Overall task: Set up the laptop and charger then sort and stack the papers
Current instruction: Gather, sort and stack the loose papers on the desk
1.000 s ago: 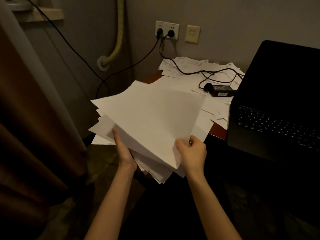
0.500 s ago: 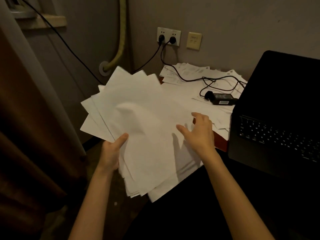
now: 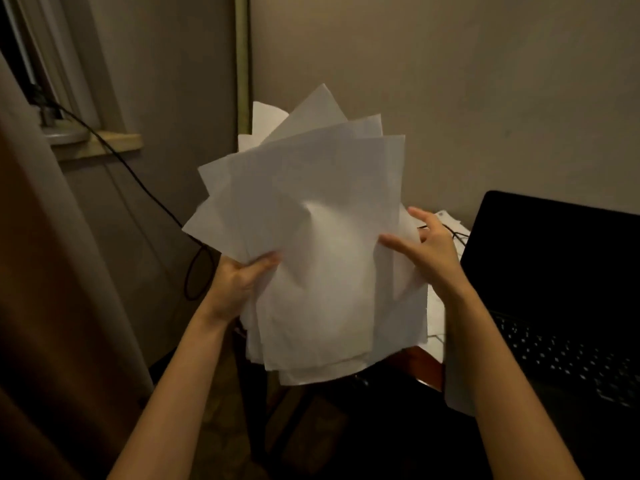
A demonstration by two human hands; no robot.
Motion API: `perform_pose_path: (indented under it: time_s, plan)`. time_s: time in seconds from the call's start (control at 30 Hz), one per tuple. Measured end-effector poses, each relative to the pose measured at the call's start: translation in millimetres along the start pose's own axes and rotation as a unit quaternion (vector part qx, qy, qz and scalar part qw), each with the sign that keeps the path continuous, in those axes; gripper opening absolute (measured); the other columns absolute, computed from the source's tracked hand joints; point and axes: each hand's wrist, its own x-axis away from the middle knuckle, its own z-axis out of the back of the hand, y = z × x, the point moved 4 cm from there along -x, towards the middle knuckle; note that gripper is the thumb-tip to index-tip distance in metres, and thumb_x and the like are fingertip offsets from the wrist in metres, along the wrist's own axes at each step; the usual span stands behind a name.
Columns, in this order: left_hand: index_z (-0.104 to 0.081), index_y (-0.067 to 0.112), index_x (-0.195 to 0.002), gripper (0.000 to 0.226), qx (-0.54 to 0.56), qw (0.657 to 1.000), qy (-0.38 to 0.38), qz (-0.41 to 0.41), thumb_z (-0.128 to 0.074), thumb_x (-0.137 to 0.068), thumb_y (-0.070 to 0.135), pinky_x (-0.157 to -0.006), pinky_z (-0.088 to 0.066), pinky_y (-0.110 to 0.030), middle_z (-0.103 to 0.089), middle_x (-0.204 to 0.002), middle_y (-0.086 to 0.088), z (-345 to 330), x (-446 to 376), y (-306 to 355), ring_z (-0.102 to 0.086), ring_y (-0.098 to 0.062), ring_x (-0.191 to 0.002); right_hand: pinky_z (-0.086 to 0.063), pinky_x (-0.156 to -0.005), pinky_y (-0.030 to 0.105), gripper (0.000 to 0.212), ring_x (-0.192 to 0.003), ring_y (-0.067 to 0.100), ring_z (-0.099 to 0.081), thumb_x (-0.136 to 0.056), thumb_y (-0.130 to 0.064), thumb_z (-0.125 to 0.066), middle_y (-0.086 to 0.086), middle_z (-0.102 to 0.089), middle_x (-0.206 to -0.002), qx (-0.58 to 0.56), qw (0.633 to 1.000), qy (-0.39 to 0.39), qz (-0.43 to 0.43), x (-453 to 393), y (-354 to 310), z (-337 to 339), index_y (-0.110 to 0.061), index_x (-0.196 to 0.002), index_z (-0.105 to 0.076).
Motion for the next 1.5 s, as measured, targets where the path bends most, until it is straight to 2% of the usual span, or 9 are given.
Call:
perform_pose_path:
  time_s: [0.17,0.3,0.43,0.5,0.7,0.93,1.23,1.4,1.5]
  plan:
    - [-0.056,0.019,-0.119,0.041,0.015,1.000,0.016,-0.019,-0.065,-0.083,0.001,-0.076,-0.057,-0.029,-0.070,-0.105,0.005,-31.1,-27.2,5.6,-0.067,-0.014,-0.099,-0.057,-0.075,0.029,0.069,-0.091,0.012,-0.066,-0.060,-0.030,-0.087,-0.003,-0.066,-0.108,0.017,0.999,0.015,0.048,-20.7,-29.9,30.9,-0.020,-0.121,-0.056]
    - [-0.053,0.003,-0.120,0.040,-0.031,0.998,0.028,-0.045,-0.059,-0.083,-0.009,-0.072,-0.055,-0.020,-0.065,-0.102,0.001,-44.9,-39.0,-2.9,-0.068,-0.004,-0.089,-0.054,-0.063,0.013,0.065,-0.084,0.002,-0.063,-0.058,-0.018,-0.089,-0.006,-0.065,-0.100,0.006,0.998,0.025,0.061,-29.1,-30.4,43.5,-0.013,-0.114,-0.057]
    - [-0.059,0.002,-0.112,0.029,-0.031,0.998,0.040,-0.036,-0.061,-0.084,-0.005,-0.069,-0.055,-0.021,-0.069,-0.096,0.001,-49.0,-39.4,-21.4,-0.069,-0.009,-0.087,-0.056,-0.085,0.030,0.078,-0.103,0.015,-0.064,-0.051,-0.022,-0.087,0.001,-0.067,-0.113,-0.020,0.996,-0.053,0.064,-31.9,-16.5,44.4,-0.013,-0.123,-0.058]
    - [-0.063,0.009,-0.104,0.024,-0.019,0.998,0.048,-0.030,-0.060,-0.085,-0.006,-0.068,-0.055,-0.021,-0.073,-0.088,0.006,-49.5,-39.3,-28.0,-0.070,-0.008,-0.084,-0.055,-0.086,0.036,0.075,-0.104,0.019,-0.064,-0.051,-0.026,-0.088,0.001,-0.068,-0.113,-0.022,0.996,-0.068,0.045,-30.8,-6.9,42.0,-0.015,-0.121,-0.061]
    - [-0.061,0.014,-0.108,0.026,0.041,0.998,0.047,-0.034,-0.054,-0.090,-0.004,-0.073,-0.056,-0.027,-0.073,-0.095,0.005,-54.4,-60.3,-32.4,-0.069,-0.017,-0.093,-0.050,-0.054,0.011,0.037,-0.063,-0.006,-0.064,-0.058,-0.005,-0.088,-0.013,-0.066,-0.081,-0.066,0.993,0.067,0.074,-41.9,-13.6,36.2,-0.017,-0.086,-0.067]
    - [-0.064,0.018,-0.105,0.029,-0.006,0.995,0.098,-0.006,-0.074,-0.079,0.011,-0.073,-0.057,-0.026,-0.069,-0.096,0.007,-49.0,-86.0,-34.1,-0.067,-0.014,-0.094,-0.057,-0.073,0.047,0.039,-0.083,0.021,-0.069,-0.052,-0.023,-0.092,-0.001,-0.071,-0.088,-0.073,0.984,0.148,0.065,-47.9,9.6,18.2,-0.025,-0.082,-0.068]
    - [-0.061,0.008,-0.116,0.040,0.005,0.990,0.138,-0.010,-0.074,-0.078,0.011,-0.074,-0.057,-0.024,-0.067,-0.104,0.001,-45.1,-92.3,-32.7,-0.066,-0.011,-0.095,-0.056,-0.079,0.034,0.062,-0.098,0.015,-0.064,-0.061,-0.017,-0.088,-0.001,-0.066,-0.107,-0.131,0.976,0.163,0.055,-43.7,41.3,9.6,-0.015,-0.114,-0.056]
    - [-0.060,0.003,-0.119,0.042,0.028,0.990,0.136,-0.008,-0.071,-0.081,0.019,-0.069,-0.056,-0.024,-0.067,-0.105,-0.005,-44.9,-96.2,-30.4,-0.068,-0.016,-0.095,-0.057,-0.076,0.029,0.065,-0.096,0.015,-0.066,-0.062,-0.016,-0.086,-0.003,-0.067,-0.104,-0.154,0.978,0.134,0.035,-33.9,61.0,8.2,-0.011,-0.118,-0.053]
    - [-0.061,0.005,-0.120,0.053,0.010,0.995,0.103,0.001,-0.075,-0.074,0.027,-0.077,-0.057,-0.032,-0.067,-0.110,-0.007,-56.9,-101.3,-27.3,-0.066,-0.020,-0.100,-0.055,-0.074,0.027,0.064,-0.095,0.009,-0.065,-0.055,-0.033,-0.090,-0.011,-0.068,-0.102,-0.096,0.991,0.084,0.036,-34.3,54.7,1.1,-0.023,-0.111,-0.061]
